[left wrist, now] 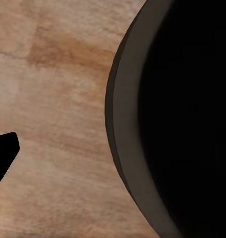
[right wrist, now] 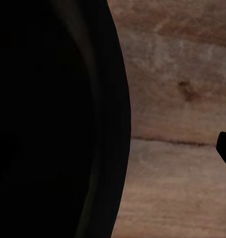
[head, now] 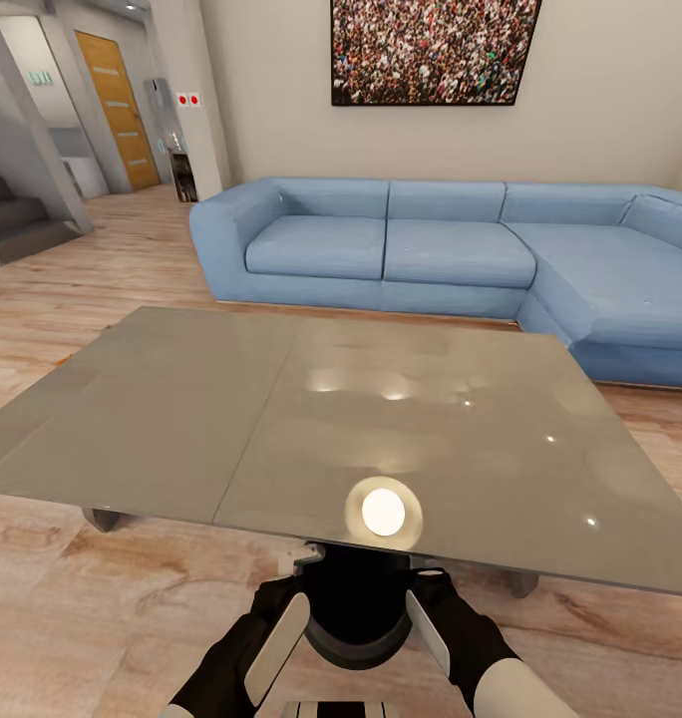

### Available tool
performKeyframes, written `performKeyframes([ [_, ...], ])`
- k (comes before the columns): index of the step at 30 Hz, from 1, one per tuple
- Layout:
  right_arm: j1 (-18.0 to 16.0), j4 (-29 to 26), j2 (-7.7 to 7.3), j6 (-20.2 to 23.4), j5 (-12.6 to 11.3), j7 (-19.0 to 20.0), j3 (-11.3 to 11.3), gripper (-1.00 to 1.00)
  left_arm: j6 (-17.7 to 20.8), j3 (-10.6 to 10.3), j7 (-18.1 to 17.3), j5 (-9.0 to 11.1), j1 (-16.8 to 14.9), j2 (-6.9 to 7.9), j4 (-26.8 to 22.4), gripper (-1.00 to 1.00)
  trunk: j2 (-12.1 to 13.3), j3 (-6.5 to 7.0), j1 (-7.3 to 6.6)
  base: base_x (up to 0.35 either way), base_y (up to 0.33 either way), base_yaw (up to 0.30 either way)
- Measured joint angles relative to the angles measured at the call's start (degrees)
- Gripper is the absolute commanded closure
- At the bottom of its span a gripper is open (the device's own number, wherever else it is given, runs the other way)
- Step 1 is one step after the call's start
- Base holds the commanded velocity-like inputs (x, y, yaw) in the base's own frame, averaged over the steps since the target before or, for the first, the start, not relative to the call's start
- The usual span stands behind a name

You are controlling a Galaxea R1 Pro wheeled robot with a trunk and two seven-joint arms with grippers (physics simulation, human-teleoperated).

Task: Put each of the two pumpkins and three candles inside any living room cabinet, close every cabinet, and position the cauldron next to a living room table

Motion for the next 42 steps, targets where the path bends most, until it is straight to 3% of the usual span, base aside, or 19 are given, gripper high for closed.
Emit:
performKeyframes([
  [42, 0.00, -0.02, 0.00, -0.77, 0.00, 0.05, 0.08, -1.00, -0.12, 0.00, 0.10, -0.03, 0.01, 0.00, -0.09, -1.00, 0.00, 0.00, 0.00, 0.000, 0.000, 0.000],
])
